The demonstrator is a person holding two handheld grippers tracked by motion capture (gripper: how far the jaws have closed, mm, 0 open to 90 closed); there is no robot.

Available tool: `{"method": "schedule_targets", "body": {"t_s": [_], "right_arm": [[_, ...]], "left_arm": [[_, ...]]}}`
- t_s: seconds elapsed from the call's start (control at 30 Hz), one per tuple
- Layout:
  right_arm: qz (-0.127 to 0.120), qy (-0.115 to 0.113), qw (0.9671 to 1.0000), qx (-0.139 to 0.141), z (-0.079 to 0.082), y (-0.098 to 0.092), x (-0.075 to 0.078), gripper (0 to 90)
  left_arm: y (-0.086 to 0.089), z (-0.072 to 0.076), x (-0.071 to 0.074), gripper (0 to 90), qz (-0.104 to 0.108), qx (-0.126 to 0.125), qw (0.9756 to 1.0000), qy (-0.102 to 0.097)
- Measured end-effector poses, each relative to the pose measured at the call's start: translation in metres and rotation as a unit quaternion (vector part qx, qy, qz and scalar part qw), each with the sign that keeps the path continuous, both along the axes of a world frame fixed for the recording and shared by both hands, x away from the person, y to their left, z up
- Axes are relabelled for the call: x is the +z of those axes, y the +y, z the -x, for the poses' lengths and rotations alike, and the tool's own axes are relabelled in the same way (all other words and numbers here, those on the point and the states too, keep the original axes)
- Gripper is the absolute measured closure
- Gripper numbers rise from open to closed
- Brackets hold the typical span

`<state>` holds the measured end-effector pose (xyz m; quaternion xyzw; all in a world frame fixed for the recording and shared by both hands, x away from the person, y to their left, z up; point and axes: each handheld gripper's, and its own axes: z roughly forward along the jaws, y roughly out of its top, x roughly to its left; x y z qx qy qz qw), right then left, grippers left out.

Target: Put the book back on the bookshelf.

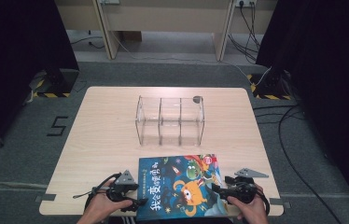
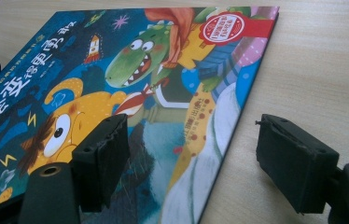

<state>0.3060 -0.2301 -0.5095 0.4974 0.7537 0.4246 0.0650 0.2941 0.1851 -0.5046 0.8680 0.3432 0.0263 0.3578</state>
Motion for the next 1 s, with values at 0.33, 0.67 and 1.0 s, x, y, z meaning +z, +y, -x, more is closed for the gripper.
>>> {"method": "schedule_targets", "body": {"t_s": [0.33,0.67,1.0], "right_arm": [[-0.058,0.02,0.9979,-0.019,-0.003,-0.001,-0.005,24.1],[-0.147,0.069,0.9847,-0.063,-0.002,-0.014,-0.008,25.6],[-0.202,0.106,0.9707,-0.074,0.001,-0.023,-0.01,25.1]], "left_arm": [[-0.005,0.0,0.0,30.7,0.007,-0.009,0.9999,0.004],[-0.005,-0.002,-0.001,26.5,0.013,-0.02,0.9997,0.006],[-0.004,-0.003,-0.002,23.5,0.022,-0.022,0.9995,0.012]]}}
